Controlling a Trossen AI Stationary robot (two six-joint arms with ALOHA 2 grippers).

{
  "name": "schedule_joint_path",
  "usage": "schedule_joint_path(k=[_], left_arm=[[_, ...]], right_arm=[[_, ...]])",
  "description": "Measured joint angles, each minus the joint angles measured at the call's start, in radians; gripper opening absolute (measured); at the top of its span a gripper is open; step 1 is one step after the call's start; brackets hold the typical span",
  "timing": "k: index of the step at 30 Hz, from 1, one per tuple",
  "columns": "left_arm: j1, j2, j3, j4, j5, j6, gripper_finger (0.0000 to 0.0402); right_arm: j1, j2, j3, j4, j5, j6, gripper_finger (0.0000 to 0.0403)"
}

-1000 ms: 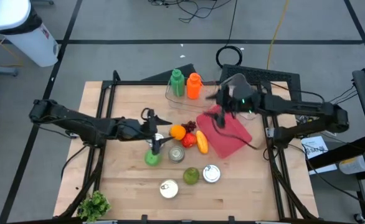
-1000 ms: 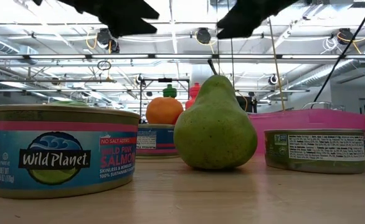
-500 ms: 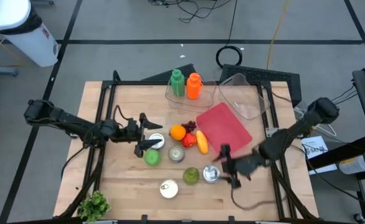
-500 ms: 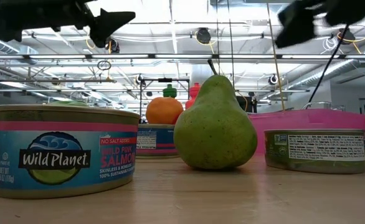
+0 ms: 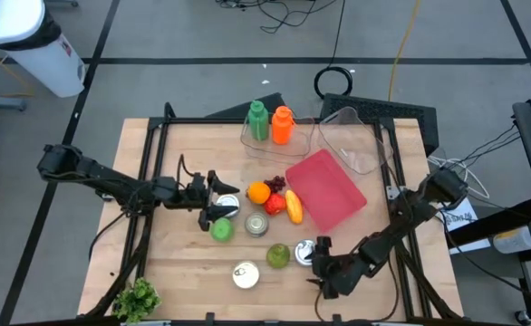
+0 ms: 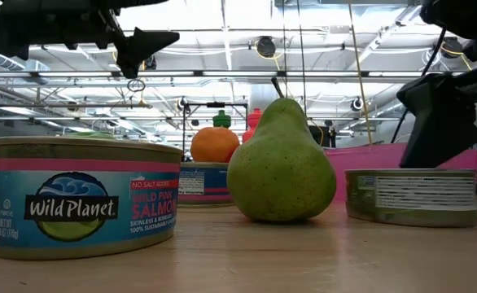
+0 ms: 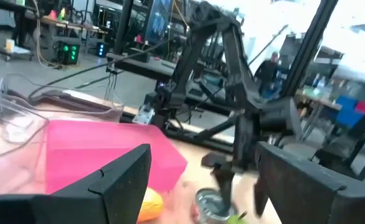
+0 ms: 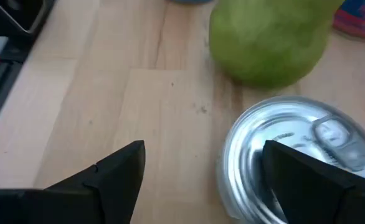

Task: Pick & Place Food Item
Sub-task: Put the right green tuna can into the pink bin

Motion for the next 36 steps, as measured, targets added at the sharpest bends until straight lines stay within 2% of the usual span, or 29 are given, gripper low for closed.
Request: schedule_joint_path(k=[4,8,14,16,20,22,24,29,32,36], left_arm=[[-0.016,0.032,0.000,-0.008,0.000,-0.038,0.0299],[-0.027,0.051,0.000,-0.002,0.000,-0.040,0.0299],[-0.027,0.050,0.000,-0.001,0.000,-0.044,0.0299],[-0.031,0.050,0.000,0.000,0.000,-0.044,0.0299],[-0.031,0.057,0.000,0.002,0.000,-0.066,0.0299],[-0.031,0.067,0.000,-0.002,0.000,-0.074,0.0299],[-0.031,0.068,0.000,0.005,0.000,-0.074,0.0299],[-0.031,0.069,0.001,0.001,0.000,-0.070,0.0299],[-0.031,0.068,0.001,0.000,0.000,-0.070,0.0299],[-0.031,0.068,0.001,-0.002,0.000,-0.071,0.0299]], right_arm=[[0.006,0.015,0.023,0.005,-0.053,0.087,0.0280],[0.026,-0.024,0.025,-0.021,-0.111,0.187,0.0260],[0.081,-0.139,0.025,-0.206,-0.131,0.377,0.0232],[0.103,-0.178,0.024,-0.268,-0.090,0.437,0.0223],[0.148,-0.220,0.025,-0.355,0.125,0.542,0.0207],[0.156,-0.216,0.022,-0.356,0.193,0.588,0.0201],[0.155,-0.204,0.011,-0.329,0.211,0.596,0.0198],[0.150,-0.151,0.000,-0.330,0.183,0.450,0.0175],[0.150,-0.131,0.000,-0.328,0.173,0.422,0.0136],[0.150,-0.122,0.000,-0.331,0.130,0.420,0.0066]])
